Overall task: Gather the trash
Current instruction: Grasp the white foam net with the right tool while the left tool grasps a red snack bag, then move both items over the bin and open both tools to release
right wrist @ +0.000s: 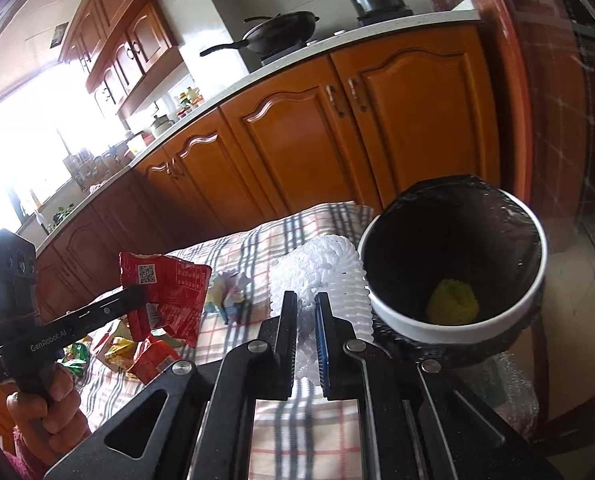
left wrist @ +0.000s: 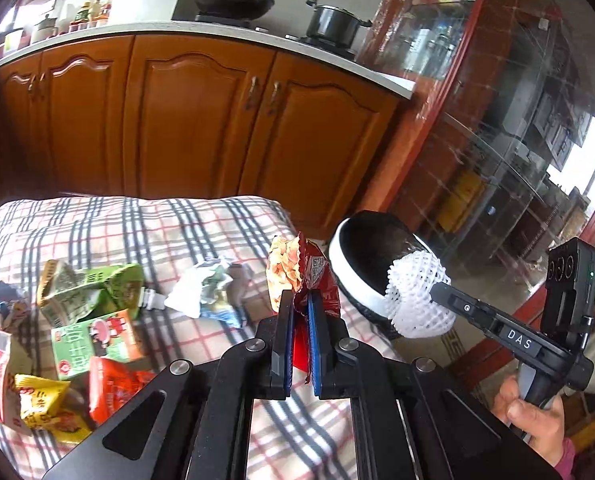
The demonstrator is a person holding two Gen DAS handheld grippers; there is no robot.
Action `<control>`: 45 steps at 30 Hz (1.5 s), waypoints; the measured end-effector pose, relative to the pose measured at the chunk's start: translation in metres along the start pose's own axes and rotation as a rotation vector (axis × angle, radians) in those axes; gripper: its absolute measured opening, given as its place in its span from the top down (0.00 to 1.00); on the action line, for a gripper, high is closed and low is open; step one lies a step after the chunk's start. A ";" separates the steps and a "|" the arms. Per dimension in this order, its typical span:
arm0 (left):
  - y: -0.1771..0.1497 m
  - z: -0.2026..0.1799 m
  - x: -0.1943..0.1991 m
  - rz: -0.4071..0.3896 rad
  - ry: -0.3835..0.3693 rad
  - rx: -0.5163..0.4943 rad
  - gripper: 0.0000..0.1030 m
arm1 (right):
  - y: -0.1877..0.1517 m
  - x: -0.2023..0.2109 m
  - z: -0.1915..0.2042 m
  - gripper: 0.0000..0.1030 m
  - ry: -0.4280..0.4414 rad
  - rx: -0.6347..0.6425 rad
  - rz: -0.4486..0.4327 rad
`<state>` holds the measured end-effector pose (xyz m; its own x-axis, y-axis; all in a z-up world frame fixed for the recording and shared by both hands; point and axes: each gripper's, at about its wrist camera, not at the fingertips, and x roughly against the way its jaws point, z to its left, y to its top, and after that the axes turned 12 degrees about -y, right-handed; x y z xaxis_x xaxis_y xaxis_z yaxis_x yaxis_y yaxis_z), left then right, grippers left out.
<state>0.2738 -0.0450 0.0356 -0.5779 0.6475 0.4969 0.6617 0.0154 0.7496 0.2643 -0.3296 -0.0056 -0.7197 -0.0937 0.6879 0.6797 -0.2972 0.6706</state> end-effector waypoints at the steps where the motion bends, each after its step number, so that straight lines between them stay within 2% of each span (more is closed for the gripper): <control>1: 0.003 -0.004 -0.004 0.004 -0.004 -0.004 0.96 | 0.001 0.001 -0.004 0.92 -0.005 -0.006 -0.002; 9: 0.019 -0.032 -0.041 0.029 -0.035 -0.053 0.96 | 0.008 0.006 -0.031 0.92 -0.045 -0.040 -0.024; 23: 0.056 -0.060 -0.120 0.077 -0.071 -0.130 0.96 | 0.036 -0.005 -0.081 0.92 -0.116 -0.093 -0.049; 30: 0.073 -0.065 -0.173 0.128 -0.085 -0.138 0.95 | 0.048 -0.023 -0.096 0.92 -0.133 -0.106 -0.026; 37: 0.081 -0.066 -0.220 0.179 -0.066 -0.139 0.95 | 0.053 -0.046 -0.105 0.92 -0.153 -0.093 0.011; 45: 0.076 -0.059 -0.247 0.220 -0.055 -0.119 0.94 | 0.050 -0.063 -0.118 0.92 -0.164 -0.105 0.048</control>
<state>0.4386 -0.2490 -0.0046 -0.3971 0.6661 0.6313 0.7059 -0.2180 0.6739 0.3270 -0.4503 -0.0482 -0.6483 0.0433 0.7602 0.6880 -0.3944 0.6092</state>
